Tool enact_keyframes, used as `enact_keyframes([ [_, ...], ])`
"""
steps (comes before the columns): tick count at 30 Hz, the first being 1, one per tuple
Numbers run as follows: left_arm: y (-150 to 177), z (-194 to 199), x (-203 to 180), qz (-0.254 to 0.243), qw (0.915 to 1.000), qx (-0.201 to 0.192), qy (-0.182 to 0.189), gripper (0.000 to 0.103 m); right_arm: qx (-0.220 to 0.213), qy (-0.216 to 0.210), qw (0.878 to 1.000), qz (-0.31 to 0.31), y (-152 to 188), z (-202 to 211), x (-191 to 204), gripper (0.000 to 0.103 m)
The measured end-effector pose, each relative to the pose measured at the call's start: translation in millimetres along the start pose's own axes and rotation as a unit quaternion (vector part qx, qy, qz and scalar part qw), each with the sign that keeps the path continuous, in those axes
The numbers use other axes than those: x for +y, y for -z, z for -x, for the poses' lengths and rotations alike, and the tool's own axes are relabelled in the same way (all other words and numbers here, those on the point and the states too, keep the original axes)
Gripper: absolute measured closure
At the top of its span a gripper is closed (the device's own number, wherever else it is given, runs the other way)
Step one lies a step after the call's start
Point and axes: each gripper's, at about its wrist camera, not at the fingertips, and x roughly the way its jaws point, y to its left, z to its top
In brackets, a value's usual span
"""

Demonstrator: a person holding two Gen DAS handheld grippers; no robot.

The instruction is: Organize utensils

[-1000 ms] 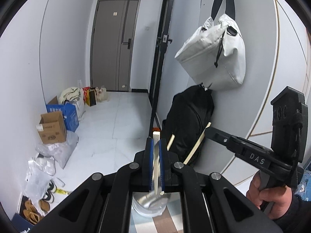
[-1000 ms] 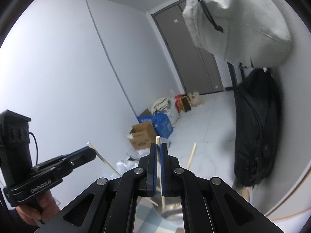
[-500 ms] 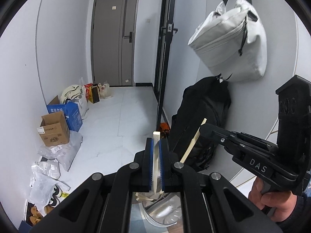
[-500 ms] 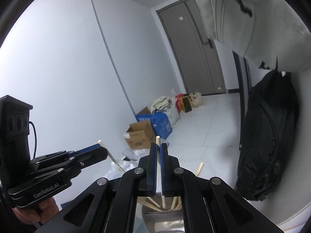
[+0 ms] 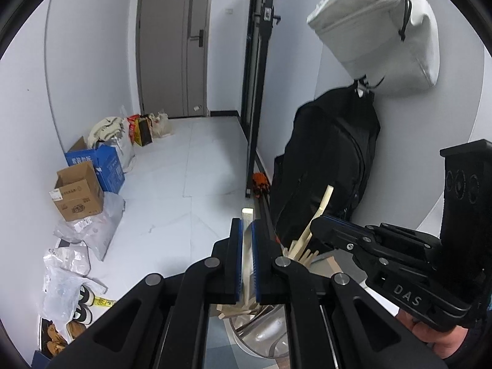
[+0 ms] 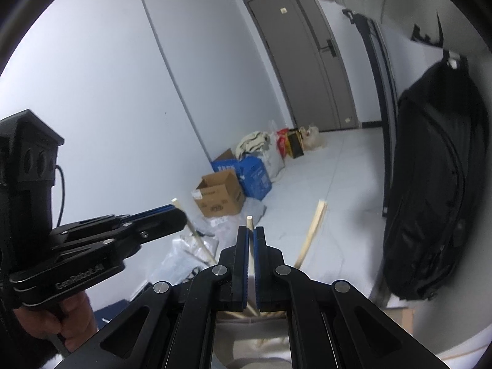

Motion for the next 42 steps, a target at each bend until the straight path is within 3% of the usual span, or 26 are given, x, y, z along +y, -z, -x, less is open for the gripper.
enact_keyframes([
  [12,6.8,-12.9,-0.1,-0.01,0.9997,0.021,0.012,0.101,0.027,-0.008,1.0,0.014,9.0,-10.9,0.0,0.101],
  [24,11.1,-20.6,8.0,0.019,0.9971,0.055,0.049,0.101,0.041,-0.021,0.999,0.011,15.7,-2.9,-1.9,0.1],
  [26,8.0,-16.9,8.3,0.023,0.9975,0.055,0.037,0.096,0.028,-0.019,0.999,0.005,13.8,5.5,-5.4,0.09],
  [27,7.5,-15.7,8.4,0.027,0.9977,0.055,0.03,0.088,0.025,-0.02,1.0,0.001,14.3,8.5,-8.3,0.083],
  [28,7.5,-12.2,9.7,0.035,0.9977,0.052,0.024,0.08,0.018,-0.017,1.0,-0.005,14.2,14.7,-10.9,0.065],
  [29,8.1,-7.3,11.3,0.045,0.9978,0.044,0.022,0.076,0.01,-0.014,1.0,-0.01,15.4,20.0,-13.0,0.054],
  [31,10.3,3.7,12.0,0.055,0.9981,0.026,0.011,0.062,-0.014,-0.01,1.0,-0.022,20.0,37.5,-19.7,0.052],
  [33,13.5,15.2,8.7,0.055,0.9984,0.009,-0.004,0.054,-0.018,0.001,0.999,-0.026,24.6,47.5,-24.2,0.044],
  [36,17.0,30.9,-0.4,0.053,0.9981,-0.01,-0.029,0.04,-0.02,0.009,0.999,-0.035,31.2,61.6,-29.5,0.041],
  [42,24.7,58.0,-12.3,0.067,0.9957,-0.037,-0.052,0.036,-0.038,0.017,0.998,-0.043,37.0,89.1,-25.5,0.027],
])
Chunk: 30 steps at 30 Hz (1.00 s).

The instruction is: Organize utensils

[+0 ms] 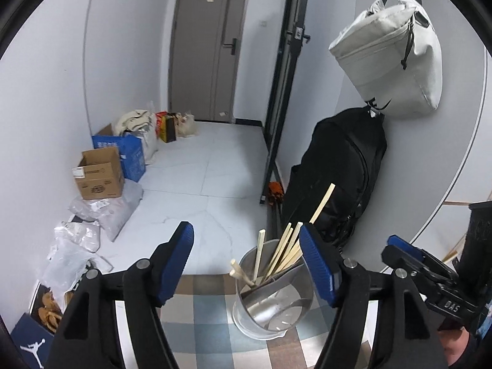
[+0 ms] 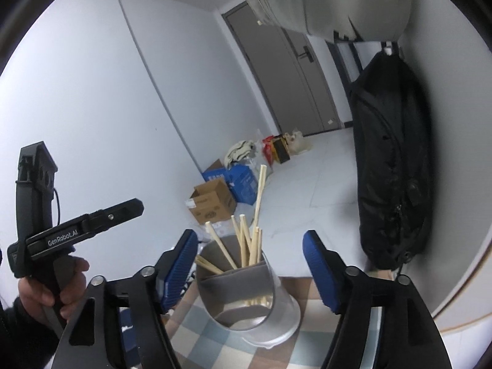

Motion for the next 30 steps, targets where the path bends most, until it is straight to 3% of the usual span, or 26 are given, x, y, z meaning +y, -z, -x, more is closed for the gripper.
enact_keyframes([
  [4,2.5,11.8,0.5,0.008,0.9997,-0.012,-0.022,0.029,-0.019,-0.007,1.0,0.016,-1.8,15.3,18.8,0.019],
  [8,8.8,29.1,-0.7,0.017,0.9987,-0.029,-0.038,0.027,-0.036,-0.01,0.999,0.038,-1.5,33.2,38.2,0.007],
  [13,17.0,50.0,-2.3,0.018,0.9977,-0.046,-0.047,0.026,-0.051,-0.015,0.997,0.055,5.9,52.9,58.0,0.001],
  [16,23.2,62.4,-3.1,0.022,0.9968,-0.057,-0.051,0.016,-0.056,-0.014,0.997,0.06,12.8,61.0,66.4,0.0],
  [25,45.3,82.3,-3.1,0.032,0.9938,-0.085,-0.064,0.005,-0.067,-0.007,0.995,0.07,30.9,79.8,77.8,0.0],
  [30,55.8,87.6,-4.6,0.03,0.9925,-0.091,-0.076,0.004,-0.067,0.002,0.995,0.074,40.4,86.8,78.7,0.0],
])
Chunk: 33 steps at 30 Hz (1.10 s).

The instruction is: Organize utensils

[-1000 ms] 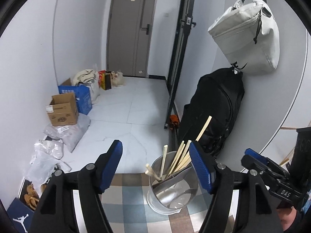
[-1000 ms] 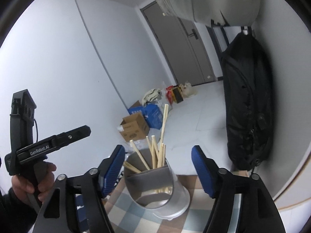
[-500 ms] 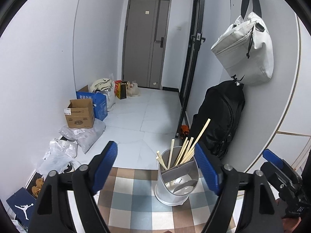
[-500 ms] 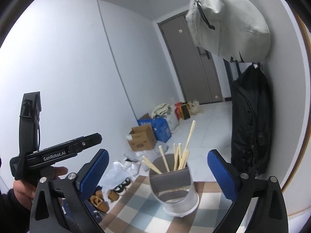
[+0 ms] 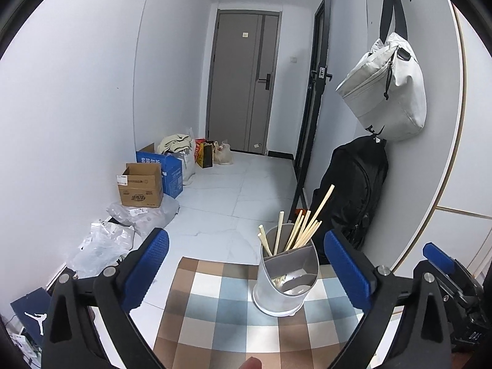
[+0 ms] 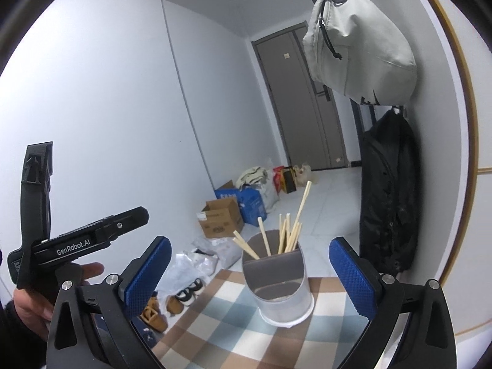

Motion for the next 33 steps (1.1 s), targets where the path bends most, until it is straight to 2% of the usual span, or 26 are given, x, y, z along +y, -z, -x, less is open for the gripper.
enact_keyframes([
  [10,9.6,2.4,-3.0,-0.009,0.9999,0.006,-0.012,0.004,0.004,0.005,1.0,-0.003,5.4,4.4,0.0,0.0],
  [19,11.7,7.2,-5.1,-0.002,1.0,0.001,-0.008,0.004,0.006,0.007,1.0,-0.001,6.9,5.2,1.2,0.0],
  [33,13.2,0.0,1.0,0.016,0.9996,0.017,-0.015,0.004,0.006,0.006,1.0,0.0,7.4,4.7,1.9,0.0],
])
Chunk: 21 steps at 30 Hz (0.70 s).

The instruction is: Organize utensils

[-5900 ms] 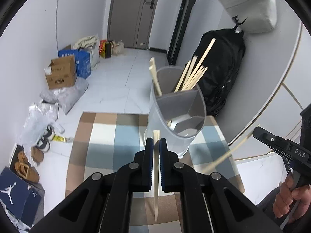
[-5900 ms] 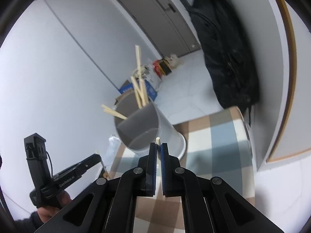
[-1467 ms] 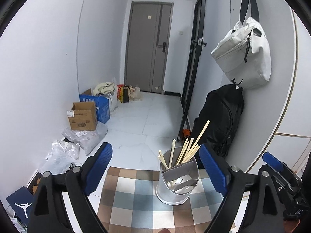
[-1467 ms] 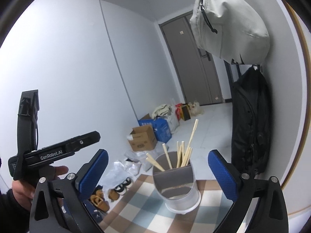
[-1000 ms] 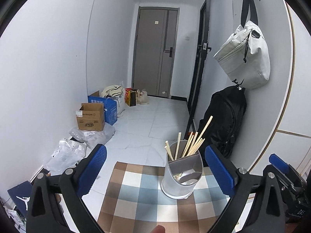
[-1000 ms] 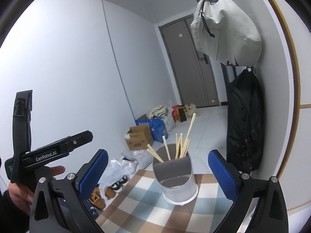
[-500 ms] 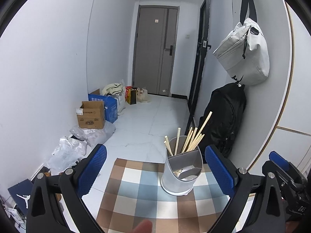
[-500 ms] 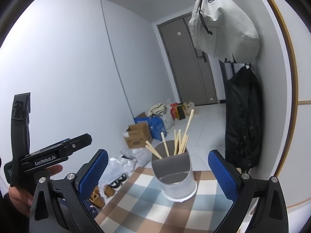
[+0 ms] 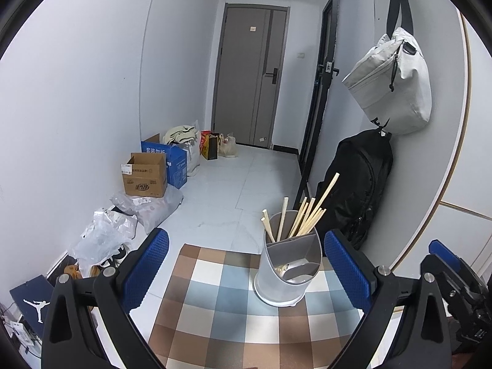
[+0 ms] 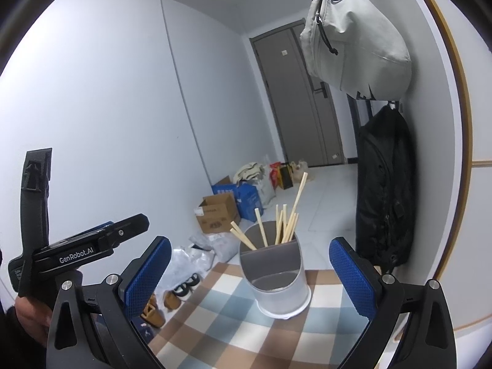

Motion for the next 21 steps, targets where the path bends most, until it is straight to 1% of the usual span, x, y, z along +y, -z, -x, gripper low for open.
enact_keyframes([
  [21,2.5,-4.4,-3.0,-0.002,1.0,0.006,0.005,0.004,-0.004,-0.002,1.0,0.001,0.0,1.6,-2.8,0.0],
])
